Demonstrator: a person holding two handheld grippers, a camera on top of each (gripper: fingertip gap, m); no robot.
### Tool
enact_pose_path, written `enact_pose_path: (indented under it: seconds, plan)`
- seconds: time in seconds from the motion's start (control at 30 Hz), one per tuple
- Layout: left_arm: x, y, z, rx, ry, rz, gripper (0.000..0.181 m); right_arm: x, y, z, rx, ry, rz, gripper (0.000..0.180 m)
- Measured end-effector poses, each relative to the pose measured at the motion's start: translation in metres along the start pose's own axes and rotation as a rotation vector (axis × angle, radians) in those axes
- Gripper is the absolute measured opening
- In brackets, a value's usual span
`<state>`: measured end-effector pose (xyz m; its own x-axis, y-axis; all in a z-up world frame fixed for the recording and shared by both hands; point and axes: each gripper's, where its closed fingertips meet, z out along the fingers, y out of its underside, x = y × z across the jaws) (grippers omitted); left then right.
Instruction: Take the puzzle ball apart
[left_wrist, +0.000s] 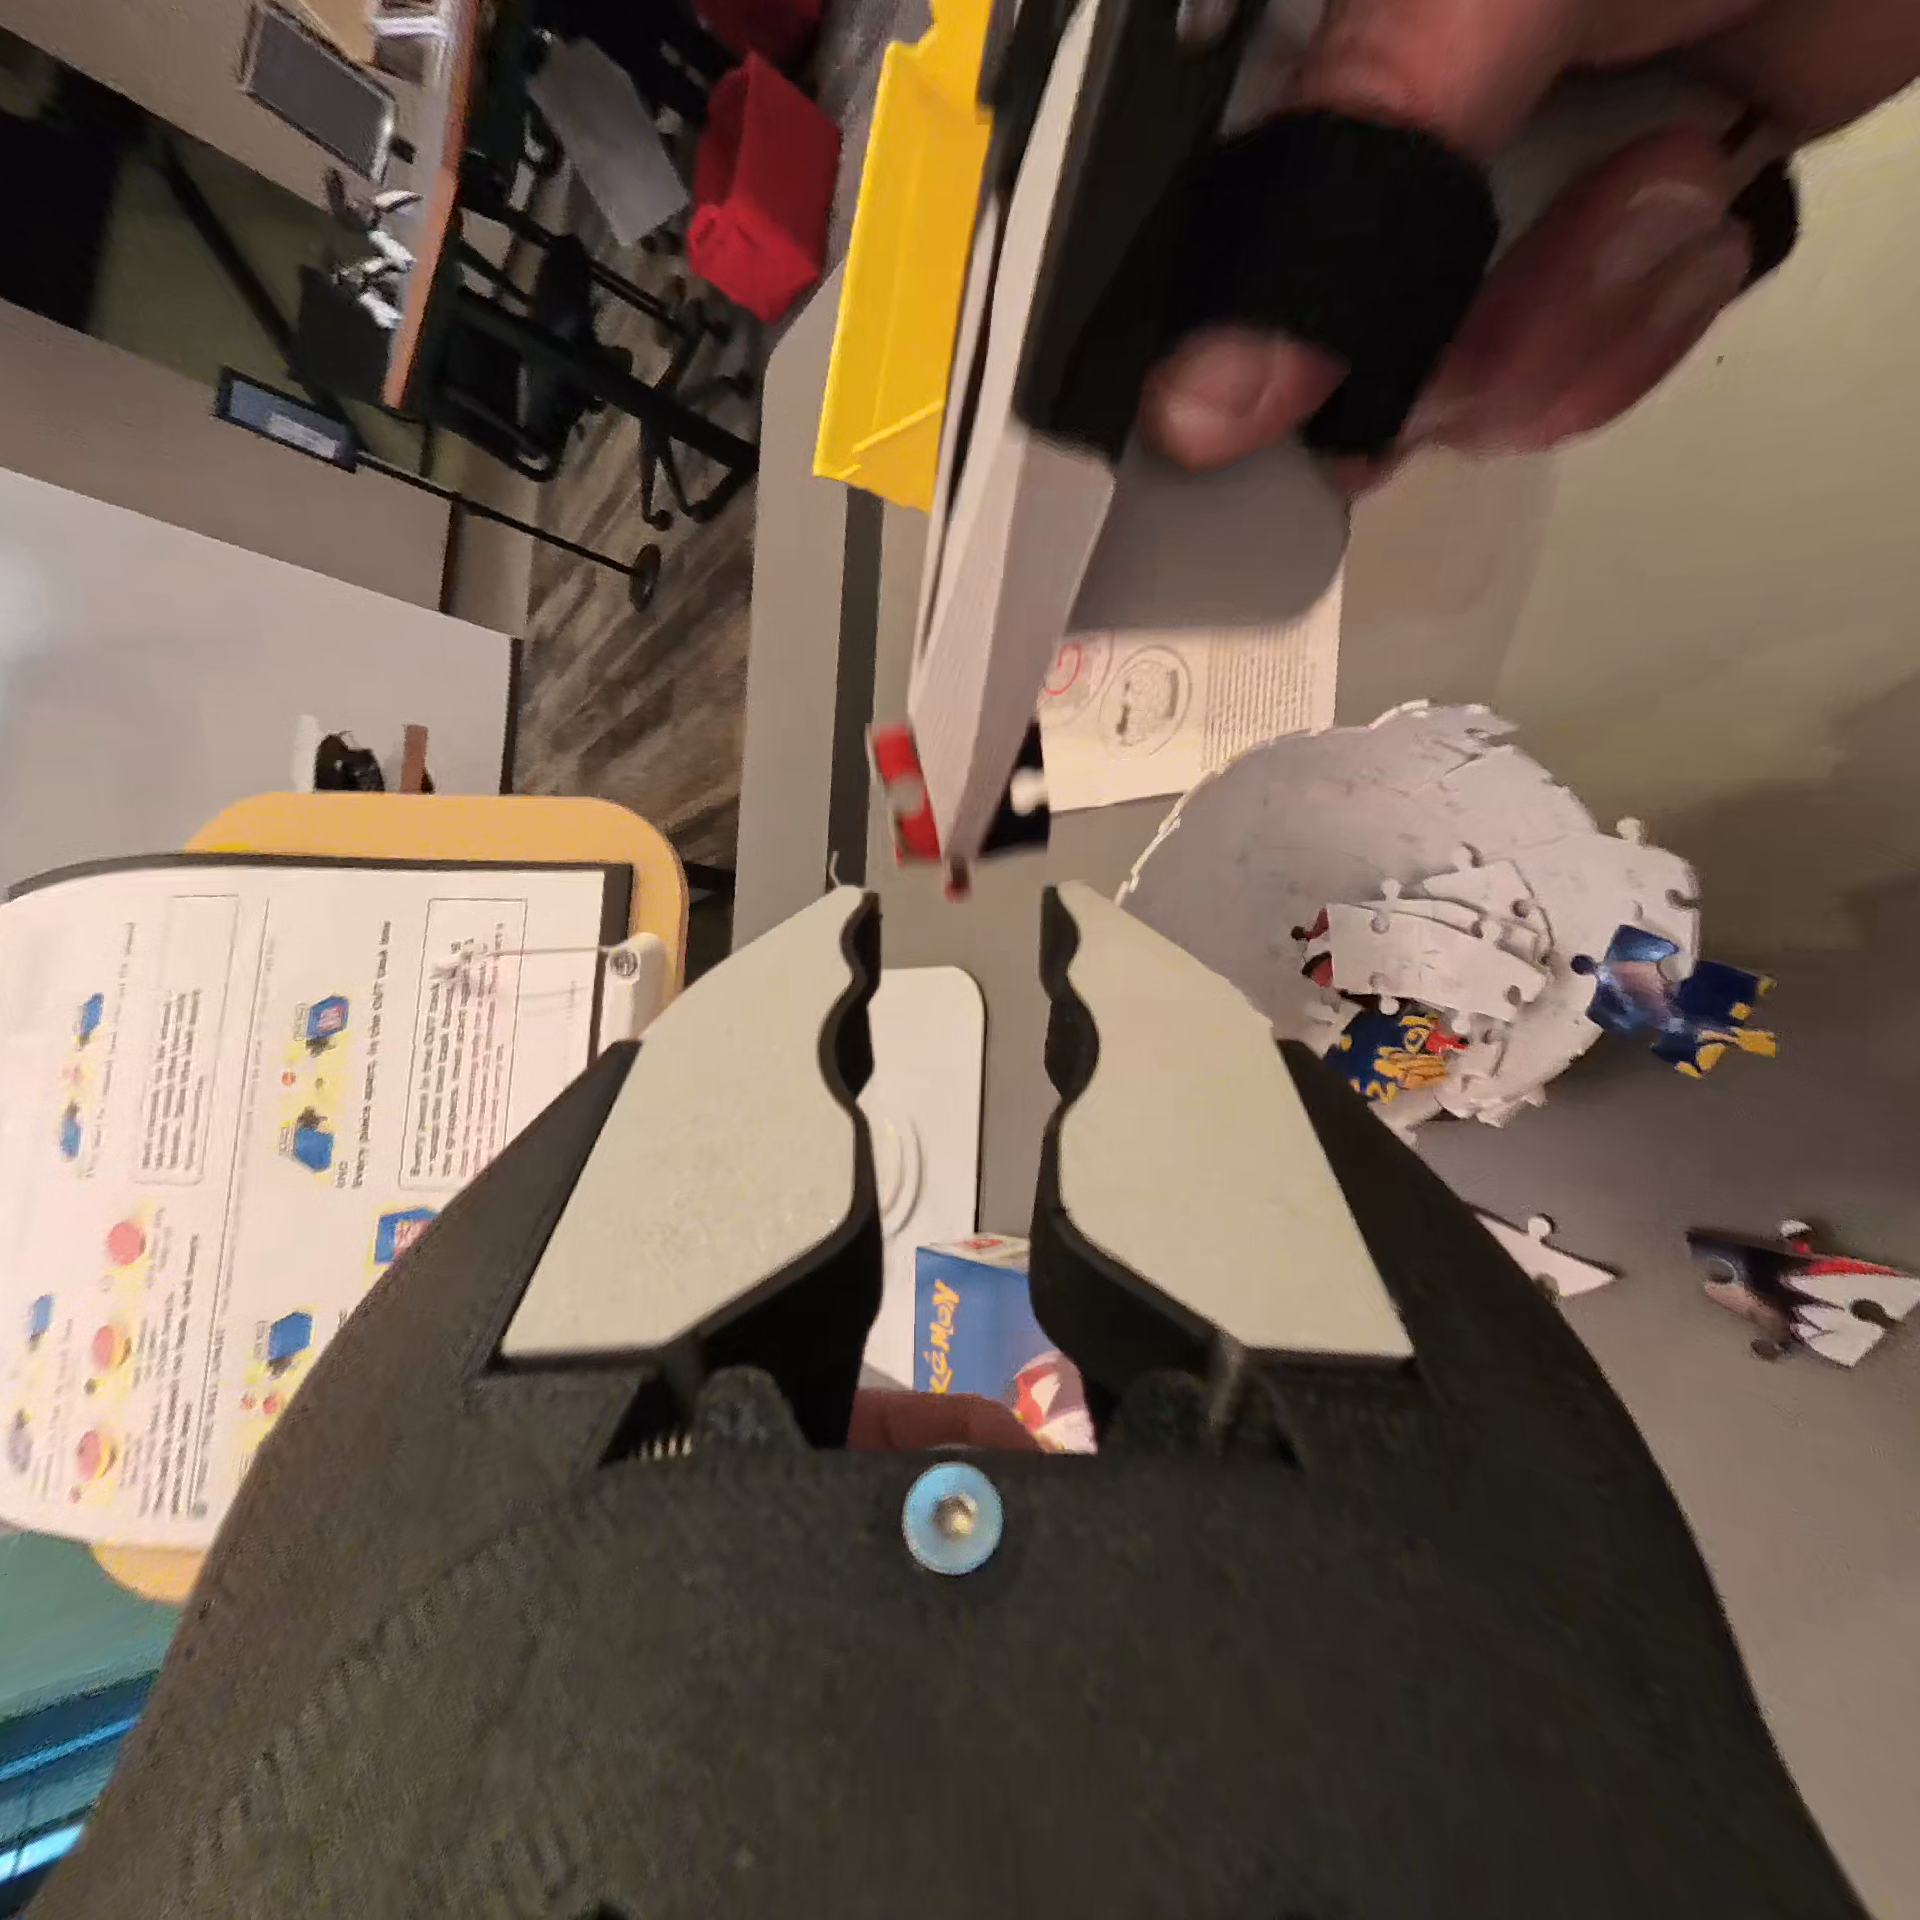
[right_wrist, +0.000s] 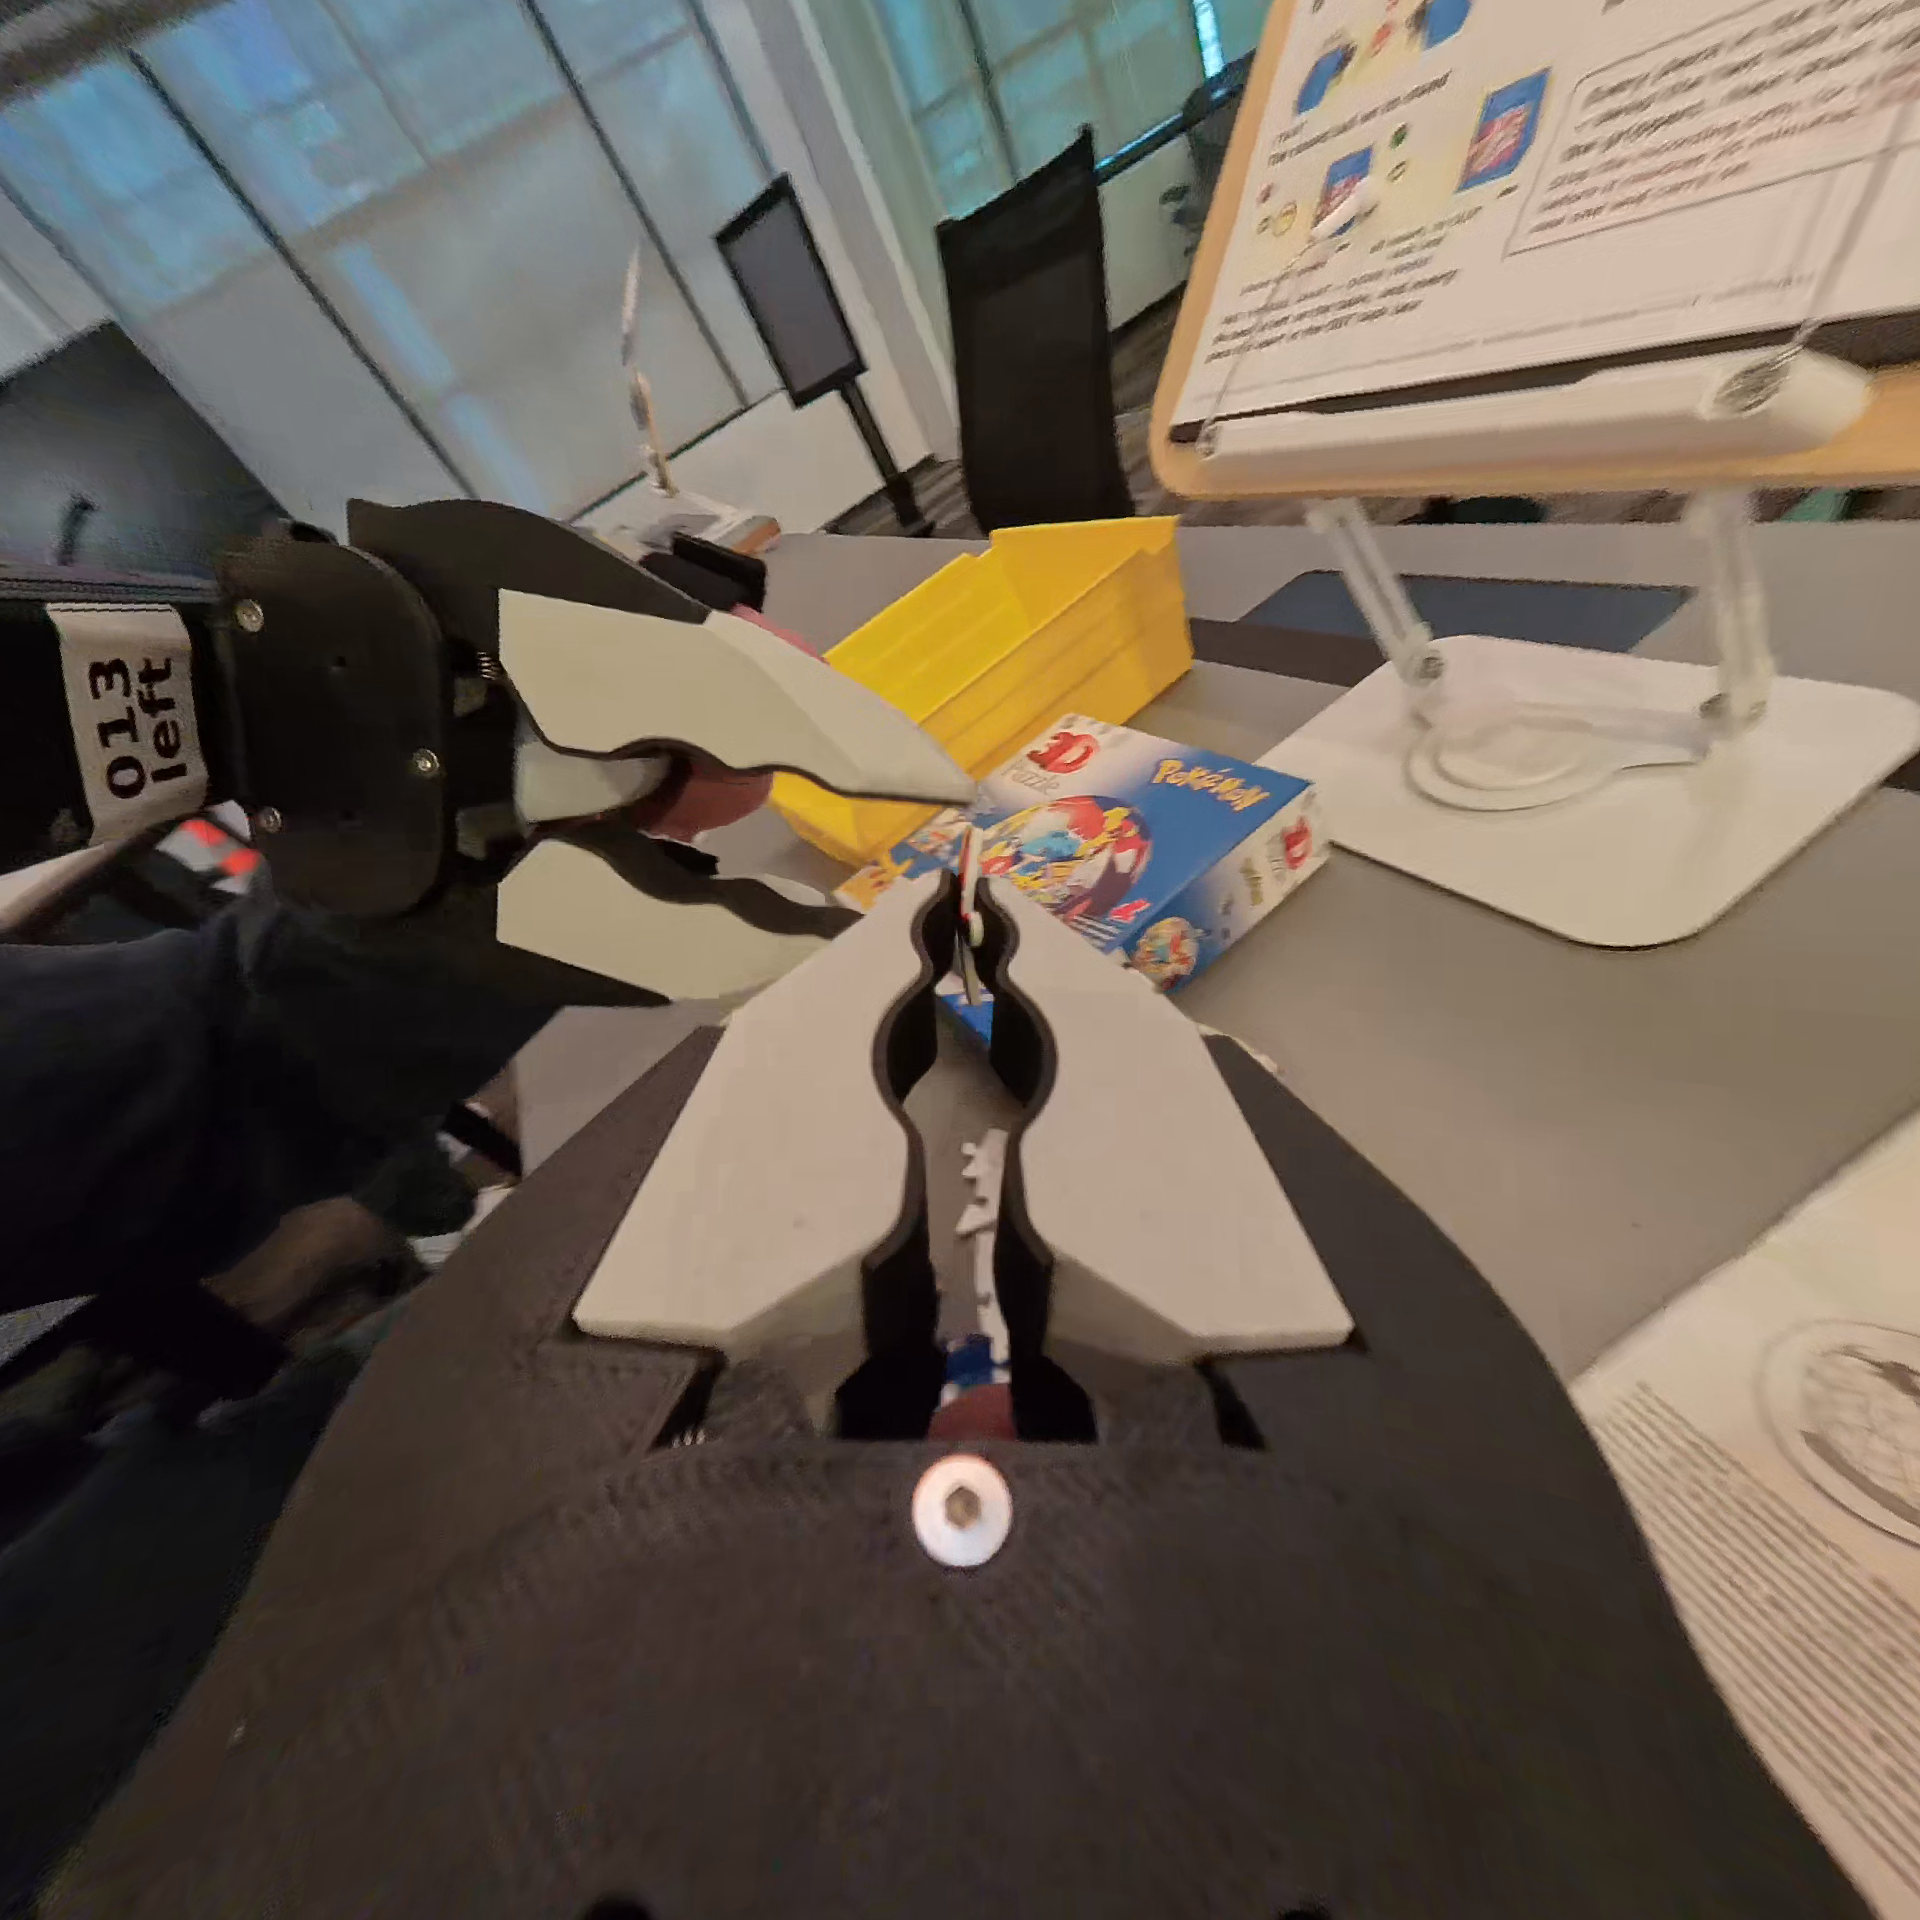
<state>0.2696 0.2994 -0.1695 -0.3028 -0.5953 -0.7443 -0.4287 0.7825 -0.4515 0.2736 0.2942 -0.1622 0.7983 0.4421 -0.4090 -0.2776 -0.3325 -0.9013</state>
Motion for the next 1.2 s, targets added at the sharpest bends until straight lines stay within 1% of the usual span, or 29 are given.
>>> enact_pose_path:
  seconds: [0.03,0.1,0.17,0.23,0.3,0.33,0.37,0.4,0.43,0.47,0.57,0.67,0.83,0.87,0.9,1.0,1.03,1.1,1.17,1.2]
  plan:
    - [0.0,0.004,-0.003,-0.009,-0.01,-0.008,0.033,0.006,-0.003,-0.011,0.006,0.046,-0.028,0.0]
    - [0.0,0.011,-0.012,-0.004,-0.02,-0.043,0.033,0.032,-0.009,-0.046,-0.015,0.23,-0.143,0.0]
    - [0.008,0.023,-0.02,-0.027,0.009,-0.085,0.034,0.073,-0.015,-0.095,-0.055,0.465,-0.237,0.0]
    - [0.02,0.037,-0.023,-0.06,0.038,-0.119,0.036,0.115,-0.01,-0.144,-0.117,0.657,-0.246,0.001]
    - [0.041,0.047,-0.024,-0.082,0.112,-0.173,0.04,0.152,0.004,-0.185,-0.191,0.806,-0.214,0.001]
    - [0.055,0.051,-0.025,-0.099,0.16,-0.197,0.041,0.169,0.019,-0.203,-0.28,0.88,-0.193,0.019]
    - [0.07,0.056,-0.026,-0.122,0.211,-0.207,0.045,0.182,0.033,-0.216,-0.35,0.92,-0.168,0.042]
    - [0.082,0.061,-0.027,-0.145,0.239,-0.211,0.047,0.19,0.041,-0.223,-0.361,0.93,-0.144,0.046]
    - [0.094,0.064,-0.028,-0.165,0.269,-0.221,0.048,0.195,0.045,-0.228,-0.352,0.94,-0.132,0.043]
    - [0.108,0.066,-0.03,-0.179,0.31,-0.233,0.049,0.199,0.048,-0.233,-0.36,0.961,-0.136,0.044]
    - [0.143,0.077,-0.032,-0.229,0.39,-0.247,0.051,0.197,0.049,-0.238,-0.341,0.974,-0.155,0.048]
    - [0.174,0.09,-0.029,-0.277,0.455,-0.247,0.052,0.201,0.056,-0.241,-0.38,0.989,-0.166,0.053]
    - [0.202,0.1,-0.015,-0.283,0.504,-0.271,0.05,0.186,0.05,-0.233,-0.323,0.92,-0.159,0.052]
    - [0.204,0.1,-0.012,-0.277,0.507,-0.278,0.046,0.182,0.049,-0.232,-0.322,0.918,-0.17,0.05]
    - [0.206,0.098,-0.009,-0.258,0.518,-0.305,0.046,0.178,0.048,-0.229,-0.314,0.91,-0.179,0.049]
    - [0.209,0.097,-0.002,-0.226,0.557,-0.4,0.029,0.162,0.043,-0.221,-0.285,0.88,-0.201,0.047]
    - [0.209,0.097,-0.001,-0.214,0.561,-0.423,0.029,0.157,0.042,-0.218,-0.28,0.874,-0.214,0.047]
    - [0.21,0.096,-0.002,-0.193,0.554,-0.422,0.026,0.144,0.039,-0.208,-0.26,0.834,-0.222,0.045]
    - [0.208,0.098,-0.002,-0.197,0.516,-0.392,0.013,0.129,0.037,-0.197,-0.244,0.786,-0.239,0.043]
    - [0.208,0.105,-0.001,-0.233,0.491,-0.376,0.006,0.121,0.035,-0.192,-0.24,0.769,-0.252,0.042]
